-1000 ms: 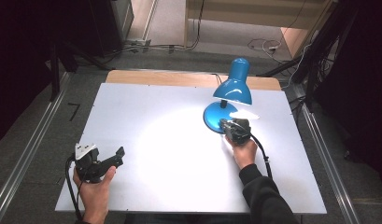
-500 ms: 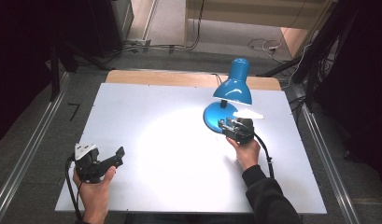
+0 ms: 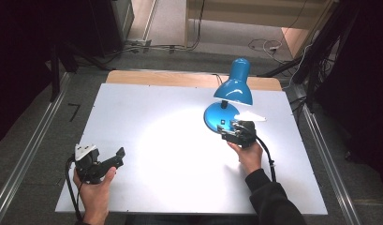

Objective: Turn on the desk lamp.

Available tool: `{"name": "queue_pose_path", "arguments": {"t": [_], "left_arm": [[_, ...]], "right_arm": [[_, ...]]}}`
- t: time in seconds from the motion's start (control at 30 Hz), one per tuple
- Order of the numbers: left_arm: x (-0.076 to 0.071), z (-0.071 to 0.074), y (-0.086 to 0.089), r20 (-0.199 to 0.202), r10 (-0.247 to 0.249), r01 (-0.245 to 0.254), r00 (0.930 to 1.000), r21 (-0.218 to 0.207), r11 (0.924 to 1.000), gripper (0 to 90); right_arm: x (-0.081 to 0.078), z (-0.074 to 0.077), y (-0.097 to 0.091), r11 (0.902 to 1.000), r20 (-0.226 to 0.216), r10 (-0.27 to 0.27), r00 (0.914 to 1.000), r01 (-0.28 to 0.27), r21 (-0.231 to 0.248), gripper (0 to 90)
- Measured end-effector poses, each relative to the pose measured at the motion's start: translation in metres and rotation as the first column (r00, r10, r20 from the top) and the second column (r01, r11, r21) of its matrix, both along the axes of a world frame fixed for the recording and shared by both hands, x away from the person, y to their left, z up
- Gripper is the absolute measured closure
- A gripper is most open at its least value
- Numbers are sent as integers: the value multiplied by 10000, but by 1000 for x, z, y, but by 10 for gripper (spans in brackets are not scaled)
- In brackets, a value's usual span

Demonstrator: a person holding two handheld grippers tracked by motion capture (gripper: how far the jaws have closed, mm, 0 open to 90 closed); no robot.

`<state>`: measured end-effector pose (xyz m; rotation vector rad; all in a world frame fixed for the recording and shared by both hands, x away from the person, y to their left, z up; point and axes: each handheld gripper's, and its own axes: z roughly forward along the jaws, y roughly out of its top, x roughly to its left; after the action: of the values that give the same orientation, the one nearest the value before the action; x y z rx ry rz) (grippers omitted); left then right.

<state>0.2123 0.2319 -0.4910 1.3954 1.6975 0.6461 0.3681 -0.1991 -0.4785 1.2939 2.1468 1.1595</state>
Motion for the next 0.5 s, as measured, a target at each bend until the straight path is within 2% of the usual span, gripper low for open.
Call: {"name": "queue_pose_path", "arguments": {"t": [0.2, 0.5], "left_arm": [[0, 0, 0, -3, 29, -29, 10000, -15, 10000, 68], [0, 0, 0, -4, 8, -8, 10000, 8, 10000, 68]], "right_arm": [[-3, 3, -2, 10000, -98, -47, 9999, 47, -6, 294], [-10, 4, -11, 10000, -181, 2, 9998, 0, 67, 271]]}}
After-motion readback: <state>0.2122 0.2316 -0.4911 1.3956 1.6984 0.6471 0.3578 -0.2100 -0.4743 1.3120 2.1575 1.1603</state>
